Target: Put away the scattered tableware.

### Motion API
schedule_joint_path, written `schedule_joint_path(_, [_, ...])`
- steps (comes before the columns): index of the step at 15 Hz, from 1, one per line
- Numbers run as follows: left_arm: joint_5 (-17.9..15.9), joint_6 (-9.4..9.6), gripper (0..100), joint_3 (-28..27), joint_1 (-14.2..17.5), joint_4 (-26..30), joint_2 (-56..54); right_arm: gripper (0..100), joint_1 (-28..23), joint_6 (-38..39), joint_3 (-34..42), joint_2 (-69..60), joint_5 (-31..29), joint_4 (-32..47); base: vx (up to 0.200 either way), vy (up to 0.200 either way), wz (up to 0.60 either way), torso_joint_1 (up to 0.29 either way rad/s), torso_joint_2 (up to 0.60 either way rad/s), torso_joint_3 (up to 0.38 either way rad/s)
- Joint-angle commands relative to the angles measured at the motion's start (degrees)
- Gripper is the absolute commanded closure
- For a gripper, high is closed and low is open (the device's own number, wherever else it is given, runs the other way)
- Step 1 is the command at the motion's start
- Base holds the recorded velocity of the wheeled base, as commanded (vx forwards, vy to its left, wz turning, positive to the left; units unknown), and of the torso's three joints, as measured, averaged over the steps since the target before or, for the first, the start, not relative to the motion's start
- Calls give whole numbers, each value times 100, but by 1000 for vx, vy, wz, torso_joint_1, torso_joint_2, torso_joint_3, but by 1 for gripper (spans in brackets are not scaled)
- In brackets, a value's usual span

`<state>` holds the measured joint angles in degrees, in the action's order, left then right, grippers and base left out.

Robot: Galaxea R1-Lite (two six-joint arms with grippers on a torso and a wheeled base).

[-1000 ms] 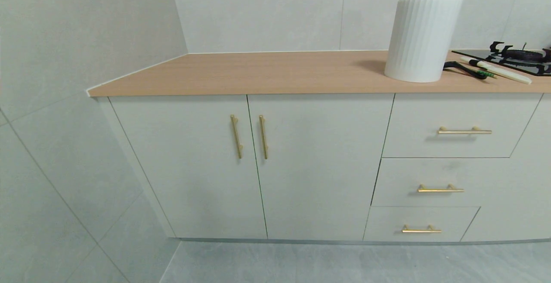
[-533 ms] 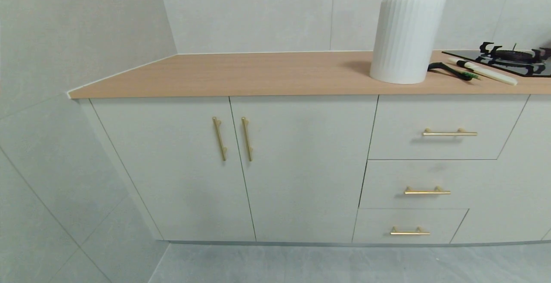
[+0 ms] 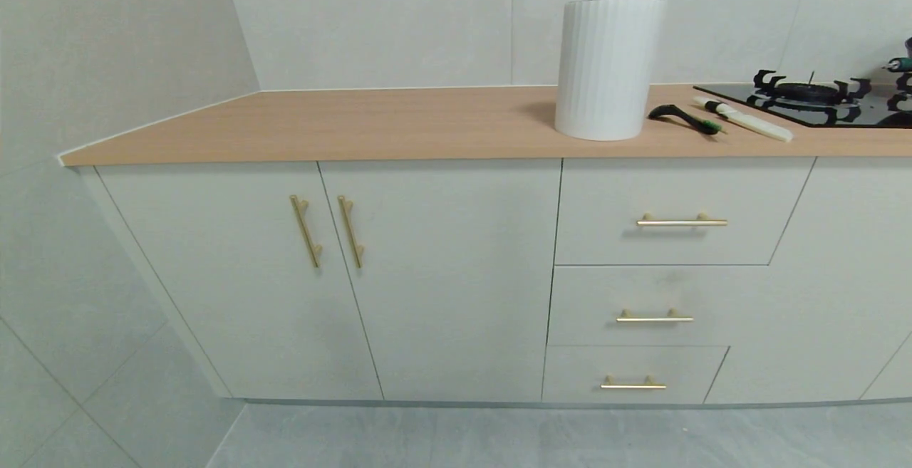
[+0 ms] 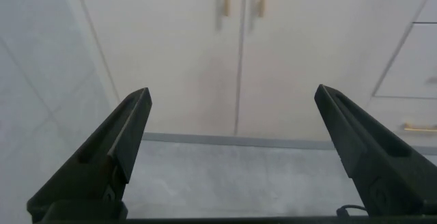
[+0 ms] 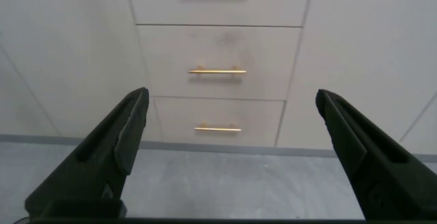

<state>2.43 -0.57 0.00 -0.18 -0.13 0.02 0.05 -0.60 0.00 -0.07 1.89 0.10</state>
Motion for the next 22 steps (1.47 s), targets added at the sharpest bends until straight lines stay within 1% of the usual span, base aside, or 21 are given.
schedule_joint_path(1, [4,-4,0,0,1,5,-2,0,4,-2,0,7,4,-1,0,0,0,0,0,0])
schedule_joint_path(7, [4,-4,0,0,1,5,-2,0,4,7,0,7,-4,-1,0,0,0,0,0,0])
schedule_joint_path(13, [4,-4,0,0,1,5,-2,0,4,7,0,7,-4,-1,200,0,0,2,3,5])
schedule_joint_path(20, [4,-4,0,0,1,5,-2,0,4,16,0,7,-4,-1,0,0,0,0,0,0])
schedule_joint_path(22, [4,-4,0,0,1,-4,-2,0,4,77,-18,7,-127,-45,0,0,0,0,0,0])
